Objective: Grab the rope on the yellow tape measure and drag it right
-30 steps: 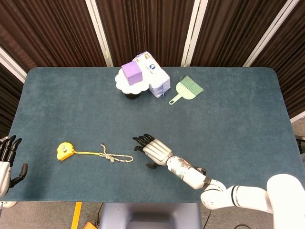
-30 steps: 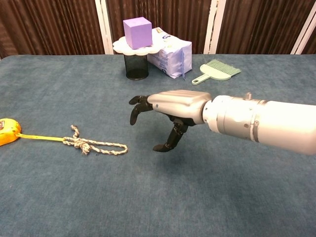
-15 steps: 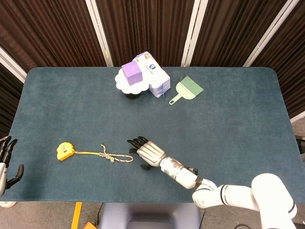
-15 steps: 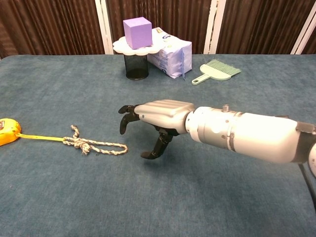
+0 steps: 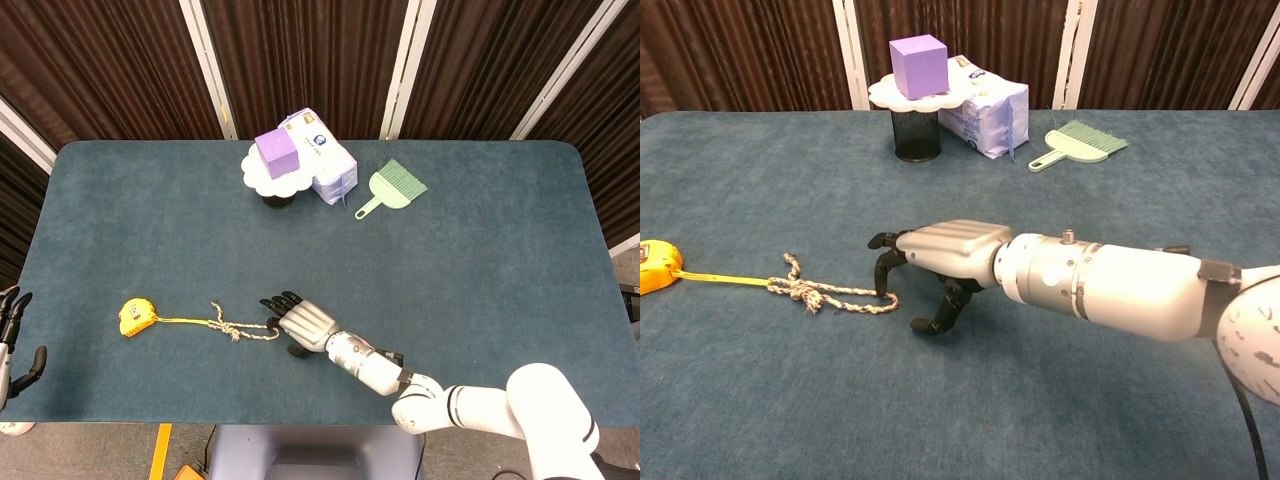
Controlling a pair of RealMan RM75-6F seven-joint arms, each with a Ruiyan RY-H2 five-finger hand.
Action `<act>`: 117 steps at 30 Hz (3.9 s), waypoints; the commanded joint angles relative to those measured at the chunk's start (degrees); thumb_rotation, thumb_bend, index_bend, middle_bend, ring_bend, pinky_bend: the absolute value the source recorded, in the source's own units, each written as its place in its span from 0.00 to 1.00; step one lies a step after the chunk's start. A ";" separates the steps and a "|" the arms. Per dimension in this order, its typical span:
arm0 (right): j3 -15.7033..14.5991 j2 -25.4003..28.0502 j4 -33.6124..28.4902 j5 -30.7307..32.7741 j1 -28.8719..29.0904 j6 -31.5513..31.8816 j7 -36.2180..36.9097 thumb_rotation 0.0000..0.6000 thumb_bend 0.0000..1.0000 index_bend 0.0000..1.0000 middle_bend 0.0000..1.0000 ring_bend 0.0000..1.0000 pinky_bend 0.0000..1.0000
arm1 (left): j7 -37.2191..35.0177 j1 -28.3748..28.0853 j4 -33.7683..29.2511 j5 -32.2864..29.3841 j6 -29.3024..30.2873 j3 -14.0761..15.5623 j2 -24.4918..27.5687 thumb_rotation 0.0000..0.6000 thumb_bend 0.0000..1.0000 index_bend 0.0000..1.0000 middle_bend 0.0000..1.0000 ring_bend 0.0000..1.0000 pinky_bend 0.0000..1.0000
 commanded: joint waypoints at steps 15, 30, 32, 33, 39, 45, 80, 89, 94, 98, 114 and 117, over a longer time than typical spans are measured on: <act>0.12 -1.65 2.06 0.86 1.14 -0.27 -0.02 1.00 0.50 0.50 0.06 0.04 0.00 | 0.09 0.28 -0.12 0.65 0.49 0.11 0.06 1.00 0.47 0.03 0.00 0.00 0.07; -0.26 -1.35 1.84 1.74 1.12 0.36 -1.69 1.00 0.50 0.65 0.07 0.06 0.00 | -0.29 0.76 0.07 0.70 1.11 0.03 0.18 1.00 0.47 0.03 0.00 0.00 0.07; -0.28 -1.16 1.63 1.85 1.08 0.51 -1.98 1.00 0.50 0.66 0.07 0.06 0.00 | -0.02 0.74 -0.07 0.79 1.21 -0.04 0.06 1.00 0.47 0.03 0.00 0.00 0.07; -0.31 -1.05 1.48 1.87 1.04 0.60 -2.08 1.00 0.51 0.66 0.07 0.06 0.00 | 0.07 0.74 -0.13 0.76 1.22 -0.07 0.05 1.00 0.47 0.03 0.00 0.00 0.07; -0.79 0.34 0.09 1.52 0.51 1.71 -3.10 1.00 0.51 0.69 0.08 0.07 0.00 | 0.00 0.89 -0.16 0.86 1.49 -0.13 0.18 1.00 0.47 0.03 0.00 0.00 0.07; -1.69 2.59 -1.41 2.31 -0.45 2.06 -4.68 1.00 0.51 0.69 0.08 0.07 0.00 | 0.12 0.92 -0.31 0.64 1.48 -0.28 0.14 1.00 0.47 0.03 0.00 0.00 0.07; -12.15 35.26 -19.75 -6.54 -19.06 20.74 -4.00 1.00 0.52 0.71 0.08 0.07 0.00 | 4.92 -2.22 0.52 -0.62 -4.32 -0.25 -2.53 1.00 0.47 0.03 0.00 0.00 0.07; -14.21 40.87 -16.54 -6.96 -26.01 25.91 1.78 1.00 0.52 0.71 0.08 0.07 0.00 | 5.19 -1.88 0.06 0.27 -3.03 0.01 -2.49 1.00 0.47 0.03 0.00 0.00 0.07; -13.76 41.48 -11.75 -5.49 -29.01 27.30 5.74 1.00 0.52 0.71 0.08 0.07 0.00 | 5.83 -1.87 -0.23 0.33 -3.07 0.18 -2.55 1.00 0.47 0.03 0.00 0.00 0.07; -13.19 41.58 -7.70 -4.36 -31.04 27.43 9.95 1.00 0.52 0.71 0.08 0.07 0.00 | 6.35 -1.84 -0.49 0.26 -2.99 0.19 -2.52 1.00 0.47 0.04 0.00 0.00 0.07; -9.79 39.85 2.15 -0.67 -35.27 26.81 12.78 1.00 0.52 0.72 0.08 0.07 0.00 | 7.18 -1.76 -0.30 0.12 -2.72 0.22 -3.13 1.00 0.47 0.04 0.00 0.00 0.07; -9.54 40.53 0.02 -1.48 -35.09 26.09 13.58 1.00 0.52 0.63 0.08 0.07 0.00 | 7.19 -1.81 -0.45 0.18 -2.79 0.26 -3.03 1.00 0.47 0.04 0.00 0.00 0.07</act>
